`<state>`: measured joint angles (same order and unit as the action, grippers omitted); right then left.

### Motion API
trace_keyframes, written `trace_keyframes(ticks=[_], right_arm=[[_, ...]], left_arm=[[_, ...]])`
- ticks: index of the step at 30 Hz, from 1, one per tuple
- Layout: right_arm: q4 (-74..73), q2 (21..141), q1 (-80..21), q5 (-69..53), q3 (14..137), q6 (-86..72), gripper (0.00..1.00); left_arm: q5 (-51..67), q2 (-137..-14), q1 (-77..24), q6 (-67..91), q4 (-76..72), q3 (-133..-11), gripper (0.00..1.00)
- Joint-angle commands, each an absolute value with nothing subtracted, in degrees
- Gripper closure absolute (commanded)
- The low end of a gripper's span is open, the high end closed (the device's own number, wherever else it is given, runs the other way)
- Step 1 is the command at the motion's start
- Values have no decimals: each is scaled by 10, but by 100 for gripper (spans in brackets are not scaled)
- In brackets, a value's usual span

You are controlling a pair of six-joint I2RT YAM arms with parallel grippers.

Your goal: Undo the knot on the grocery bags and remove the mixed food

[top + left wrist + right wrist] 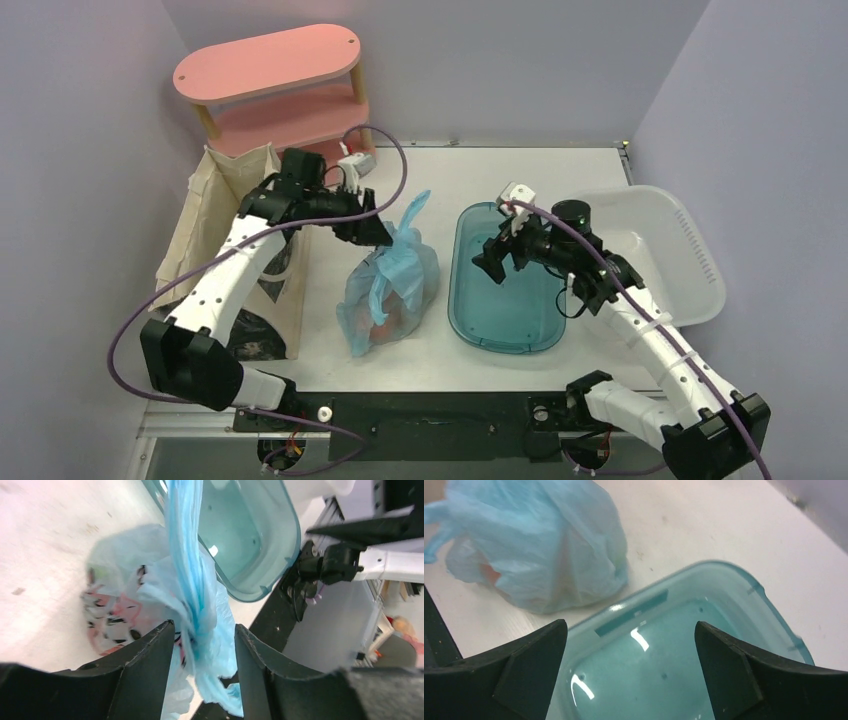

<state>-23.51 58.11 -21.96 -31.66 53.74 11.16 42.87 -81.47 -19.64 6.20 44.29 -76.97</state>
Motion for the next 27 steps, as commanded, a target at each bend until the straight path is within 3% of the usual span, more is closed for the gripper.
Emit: trace_keyframes(ticks=[1, 9, 14, 16, 18, 19, 20, 24, 27], right_arm=[[-72, 575, -315, -253, 524, 95, 5], [22, 654, -495, -193, 549, 84, 5], [23, 716, -533, -195, 587, 85, 7], [18, 738, -534, -189, 591, 90, 13], [16, 753, -534, -179, 588, 101, 29], [16, 758, -534, -177, 586, 107, 42], [16, 758, -534, -174, 585, 109, 48], [12, 748, -531, -190, 584, 108, 97], [22, 737, -532, -199, 576, 100, 100]], left_arm=[[496, -743, -124, 5, 446, -823, 54], [502, -590, -31, -68, 351, -689, 51], [491, -549, -31, -107, 352, -654, 51], [502, -540, -31, -147, 370, -645, 51], [517, -526, -31, -200, 388, -635, 51], [523, -514, -34, -220, 399, -631, 51], [521, -508, -36, -254, 402, -622, 51], [497, -489, -68, -344, 405, -598, 51], [469, -494, -128, -386, 386, -586, 52]])
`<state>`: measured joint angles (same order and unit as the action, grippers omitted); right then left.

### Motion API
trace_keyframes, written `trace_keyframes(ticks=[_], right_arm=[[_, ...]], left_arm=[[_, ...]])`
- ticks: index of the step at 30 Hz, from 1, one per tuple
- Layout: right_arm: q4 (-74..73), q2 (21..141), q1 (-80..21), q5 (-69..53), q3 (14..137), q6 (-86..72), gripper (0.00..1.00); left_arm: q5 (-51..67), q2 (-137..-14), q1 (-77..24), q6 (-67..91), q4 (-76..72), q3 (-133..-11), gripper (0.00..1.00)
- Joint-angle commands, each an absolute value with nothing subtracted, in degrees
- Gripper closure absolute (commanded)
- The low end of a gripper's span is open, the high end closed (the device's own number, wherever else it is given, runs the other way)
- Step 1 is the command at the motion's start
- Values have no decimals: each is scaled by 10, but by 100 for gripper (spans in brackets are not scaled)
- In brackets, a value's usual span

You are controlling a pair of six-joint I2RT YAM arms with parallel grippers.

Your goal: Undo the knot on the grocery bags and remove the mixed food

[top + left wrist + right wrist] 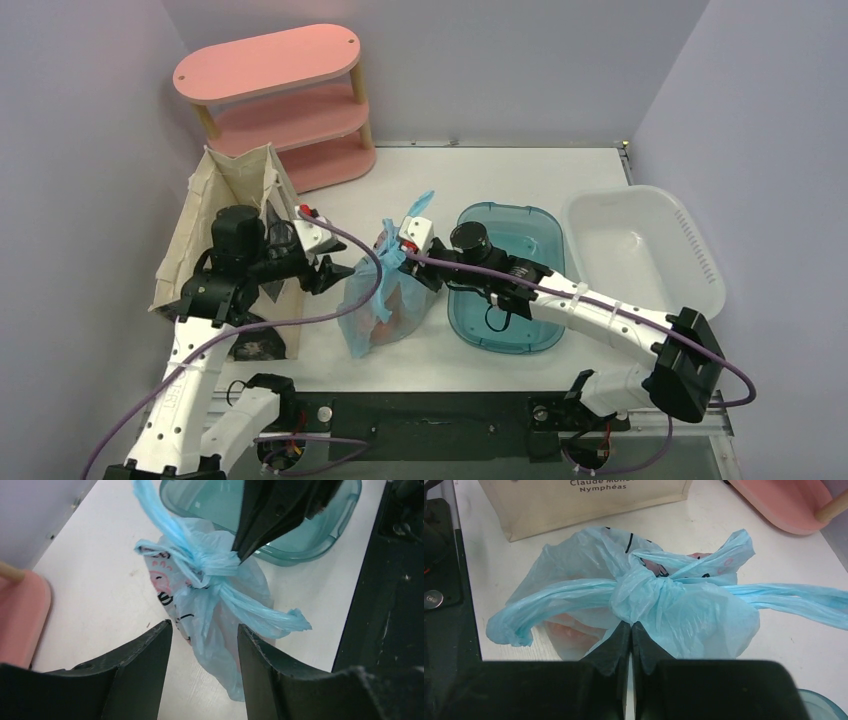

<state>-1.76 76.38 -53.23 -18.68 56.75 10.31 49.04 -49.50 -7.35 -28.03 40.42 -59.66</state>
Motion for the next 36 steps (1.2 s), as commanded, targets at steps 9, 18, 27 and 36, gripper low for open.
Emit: trace_keyframes(ticks=[9, 18, 27, 36], right_arm=[[42, 691, -531, -212, 532, 135, 100], [44, 662, -520, -203, 501, 149, 100], [-36, 603, -448, -201, 455, 168, 100], [-92, 547, -404, -193, 413, 193, 100]], left_arm=[[410, -557, -214, -450, 260, -535, 51], [393, -615, -220, -503, 289, -524, 72], [378, -518, -164, -520, 344, -477, 100], [403, -474, -74, -558, 381, -457, 100]])
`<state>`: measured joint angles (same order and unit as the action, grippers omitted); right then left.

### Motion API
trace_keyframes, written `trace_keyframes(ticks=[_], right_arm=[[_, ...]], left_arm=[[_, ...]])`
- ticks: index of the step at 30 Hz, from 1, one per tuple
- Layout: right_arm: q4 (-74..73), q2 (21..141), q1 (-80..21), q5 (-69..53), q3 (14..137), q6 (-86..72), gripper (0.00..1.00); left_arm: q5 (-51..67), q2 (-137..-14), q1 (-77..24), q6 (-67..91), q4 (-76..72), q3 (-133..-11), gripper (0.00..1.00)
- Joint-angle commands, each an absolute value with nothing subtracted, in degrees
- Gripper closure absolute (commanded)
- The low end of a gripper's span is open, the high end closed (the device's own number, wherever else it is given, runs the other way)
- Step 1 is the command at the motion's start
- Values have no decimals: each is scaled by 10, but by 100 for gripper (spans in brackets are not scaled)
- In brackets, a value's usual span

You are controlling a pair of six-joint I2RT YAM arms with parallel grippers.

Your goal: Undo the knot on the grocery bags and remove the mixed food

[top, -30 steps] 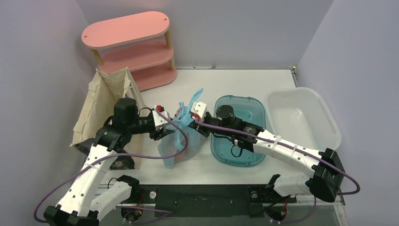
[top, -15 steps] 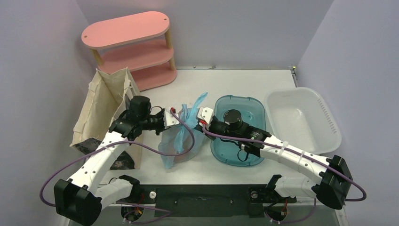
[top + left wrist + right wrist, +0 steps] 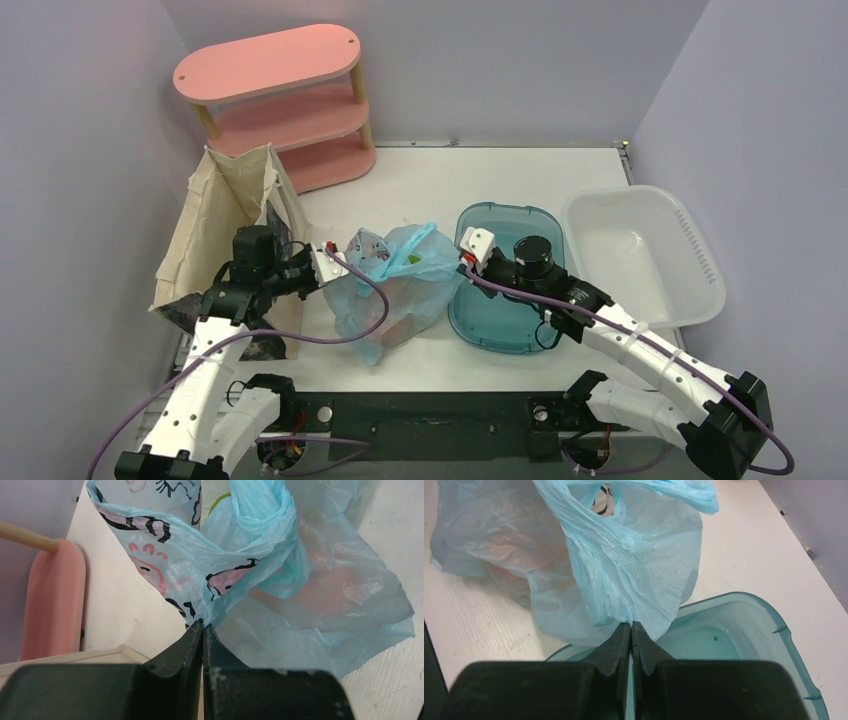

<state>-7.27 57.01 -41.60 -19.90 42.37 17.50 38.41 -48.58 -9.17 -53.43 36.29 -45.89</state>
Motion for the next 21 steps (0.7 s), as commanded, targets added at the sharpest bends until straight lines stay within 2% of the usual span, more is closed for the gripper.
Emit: trace_keyframes(ticks=[1, 8, 9, 10, 11, 12, 13, 15, 16, 21], right_arm=[[-96, 543, -400, -192, 411, 193, 100], [-105, 532, -393, -187, 413, 187, 100], [-105, 531, -393, -188, 420, 185, 96], [-105, 531, -393, -191, 424, 185, 88], [-105, 531, -394, -192, 434, 183, 66], [-102, 532, -396, -192, 440, 182, 57], [-100, 532, -397, -192, 451, 179, 42], [-86, 533, -406, -188, 465, 181, 28], [-74, 534, -416, -186, 469, 183, 25], [-42, 563, -463, -162, 499, 236, 23]], left_arm=[[403, -471, -73, -557, 379, -455, 100], [412, -456, -71, -547, 375, -456, 100], [416, -454, -71, -546, 376, -457, 100], [420, -453, -72, -544, 377, -463, 100], [430, -453, -73, -544, 382, -467, 100], [437, -454, -74, -538, 383, -475, 100], [440, -457, -78, -534, 386, -479, 100], [444, -464, -84, -524, 390, -494, 100], [446, -466, -87, -519, 392, -502, 100], [444, -473, -104, -514, 391, -512, 100]])
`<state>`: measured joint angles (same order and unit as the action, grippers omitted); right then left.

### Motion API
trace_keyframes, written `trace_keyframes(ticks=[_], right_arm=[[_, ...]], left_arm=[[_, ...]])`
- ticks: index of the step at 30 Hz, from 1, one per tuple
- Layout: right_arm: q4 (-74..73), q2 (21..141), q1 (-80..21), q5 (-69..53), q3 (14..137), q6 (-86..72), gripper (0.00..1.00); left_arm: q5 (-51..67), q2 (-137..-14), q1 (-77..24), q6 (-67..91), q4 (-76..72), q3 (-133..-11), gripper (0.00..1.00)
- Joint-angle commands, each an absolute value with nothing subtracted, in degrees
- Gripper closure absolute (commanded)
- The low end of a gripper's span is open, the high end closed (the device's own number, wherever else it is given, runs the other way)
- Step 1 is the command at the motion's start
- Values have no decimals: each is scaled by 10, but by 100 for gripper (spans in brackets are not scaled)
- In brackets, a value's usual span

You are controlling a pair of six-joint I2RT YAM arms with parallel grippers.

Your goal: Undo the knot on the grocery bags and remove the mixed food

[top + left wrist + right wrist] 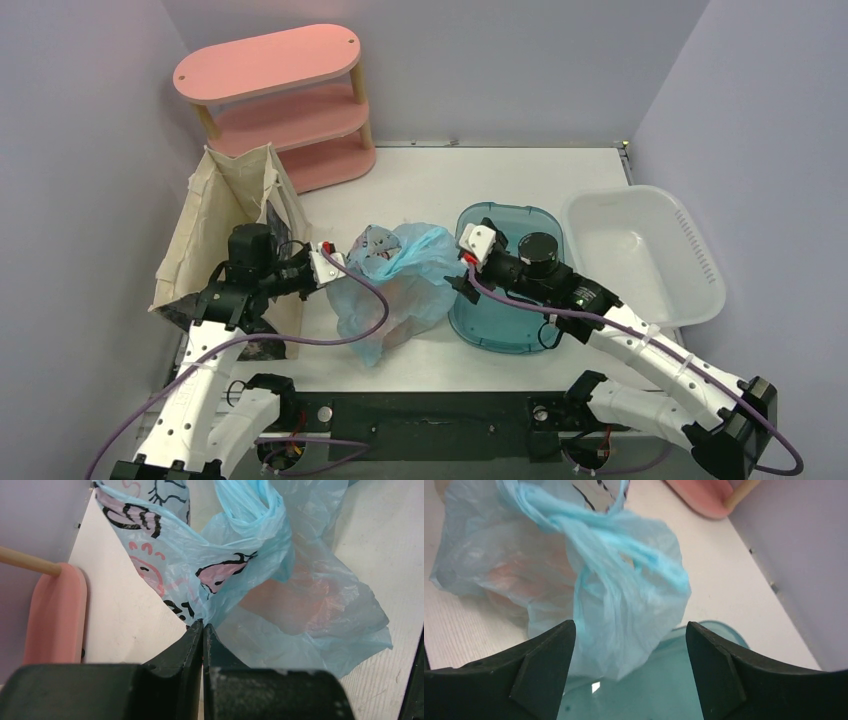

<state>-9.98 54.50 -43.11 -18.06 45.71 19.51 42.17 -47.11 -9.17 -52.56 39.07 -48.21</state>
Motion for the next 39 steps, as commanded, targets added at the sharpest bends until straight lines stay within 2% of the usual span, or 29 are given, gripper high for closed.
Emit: trace_keyframes(ticks=[1, 8, 10, 14, 19, 20, 22, 29, 36, 37, 39], right_arm=[[-37, 577, -474, -161, 502, 245, 23], [-29, 652, -509, -139, 546, 320, 24], [-36, 668, -510, -139, 553, 338, 28], [-45, 684, -509, -125, 558, 356, 55], [-53, 661, -494, -115, 550, 335, 79], [-53, 654, -483, -116, 548, 330, 88], [-53, 647, -462, -120, 544, 306, 100], [-54, 659, -347, -227, 577, 103, 100], [-39, 679, -336, -314, 592, -31, 100], [-31, 680, -338, -322, 592, -41, 100], [-23, 681, -344, -327, 594, -58, 100]], left_arm=[[441, -473, -105, -513, 389, -512, 100], [430, -473, -120, -514, 384, -515, 100], [429, -472, -121, -515, 384, -516, 100], [421, -468, -122, -524, 392, -515, 100], [404, -447, -119, -554, 416, -497, 100], [397, -443, -116, -561, 417, -488, 100], [386, -435, -111, -573, 418, -474, 100], [379, -453, -51, -603, 421, -458, 100], [420, -492, -3, -568, 415, -501, 100], [428, -493, -3, -557, 419, -520, 95], [461, -495, -11, -531, 433, -553, 70]])
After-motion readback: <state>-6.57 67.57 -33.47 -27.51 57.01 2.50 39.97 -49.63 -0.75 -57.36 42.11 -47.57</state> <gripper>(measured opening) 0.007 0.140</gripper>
